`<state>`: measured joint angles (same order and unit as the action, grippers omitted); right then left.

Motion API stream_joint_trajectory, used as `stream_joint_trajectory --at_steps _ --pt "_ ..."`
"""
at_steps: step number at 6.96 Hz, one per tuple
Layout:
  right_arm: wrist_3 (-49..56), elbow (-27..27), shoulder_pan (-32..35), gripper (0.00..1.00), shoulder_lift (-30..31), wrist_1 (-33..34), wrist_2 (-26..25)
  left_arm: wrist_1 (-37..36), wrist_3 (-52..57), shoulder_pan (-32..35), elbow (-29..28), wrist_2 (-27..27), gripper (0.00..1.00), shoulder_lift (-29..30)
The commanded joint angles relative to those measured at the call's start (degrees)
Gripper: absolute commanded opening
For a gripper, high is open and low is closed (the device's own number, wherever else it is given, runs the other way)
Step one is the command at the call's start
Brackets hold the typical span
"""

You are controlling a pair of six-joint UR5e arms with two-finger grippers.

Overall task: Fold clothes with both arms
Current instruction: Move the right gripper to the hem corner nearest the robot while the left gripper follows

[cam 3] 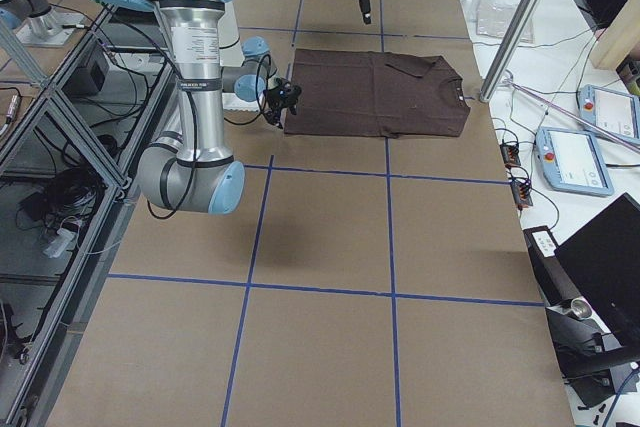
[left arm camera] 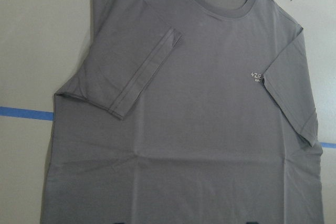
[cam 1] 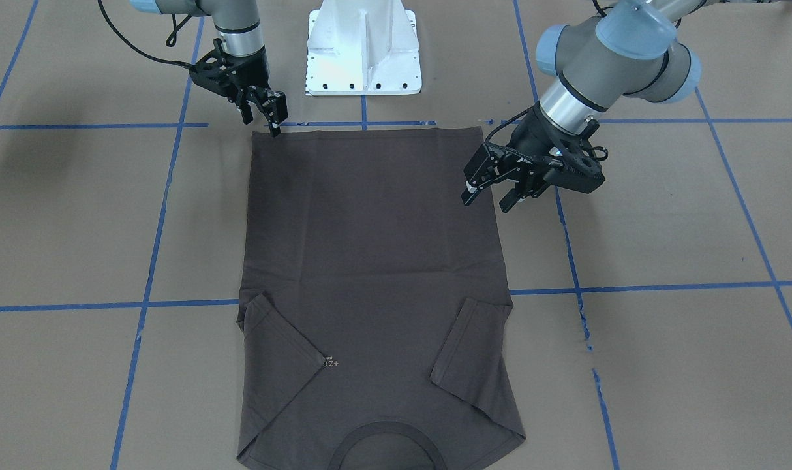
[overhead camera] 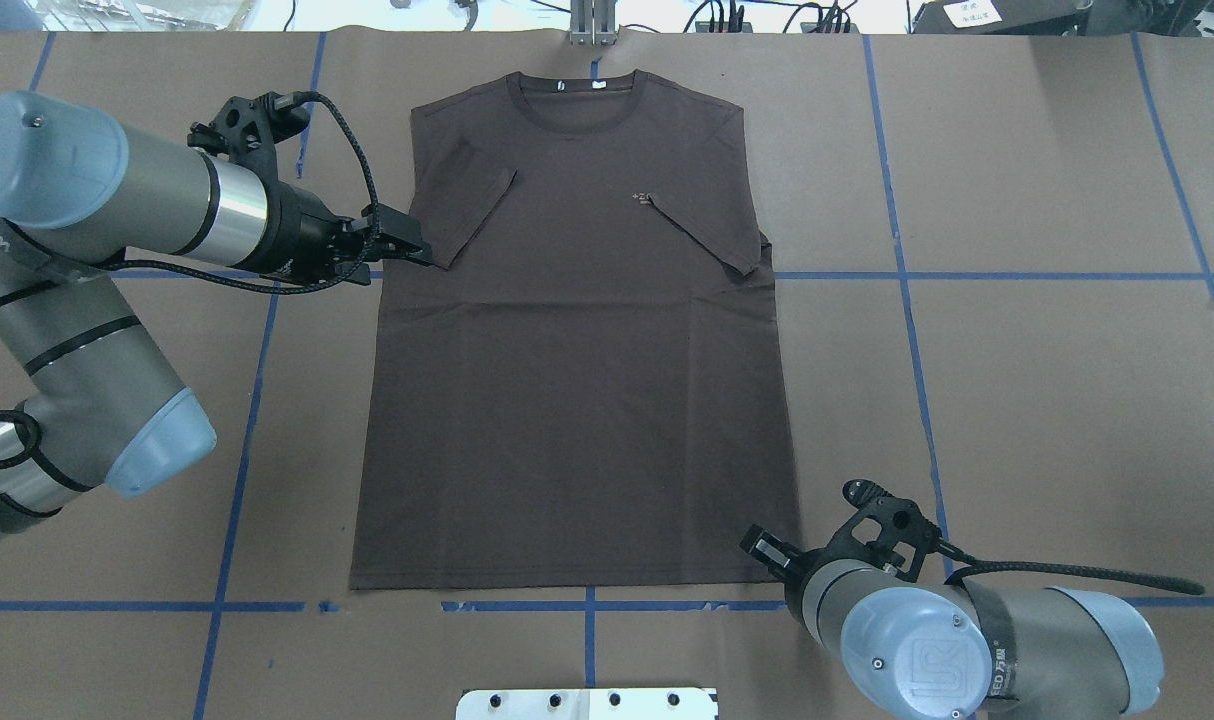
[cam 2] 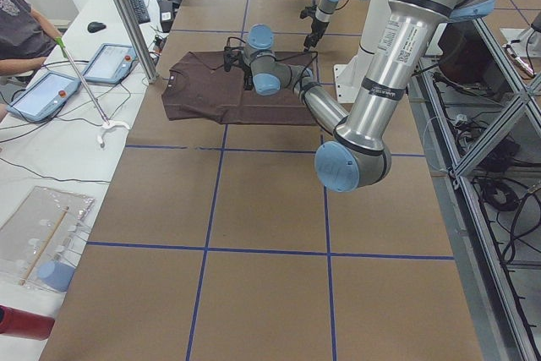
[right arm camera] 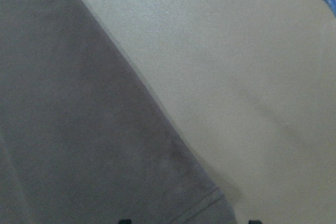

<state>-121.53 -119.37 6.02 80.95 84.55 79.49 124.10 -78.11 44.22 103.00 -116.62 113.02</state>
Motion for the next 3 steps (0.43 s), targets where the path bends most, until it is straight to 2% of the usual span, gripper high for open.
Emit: stream_joint_trajectory --at_steps 1,2,3 --pt "0.1 1.9 -0.1 0.76 -0.5 0.1 0.1 0.0 0.0 0.0 0.0 0.1 0.82 0.0" --pt "0.1 2.0 -0.1 0.73 -0.2 0.1 0.1 0.0 0.0 0.0 0.0 0.1 0.82 0.0" --pt "0.0 2.0 -0.1 0.57 0.0 0.1 0.1 0.0 -0.1 0.0 0.0 0.1 0.83 0.0"
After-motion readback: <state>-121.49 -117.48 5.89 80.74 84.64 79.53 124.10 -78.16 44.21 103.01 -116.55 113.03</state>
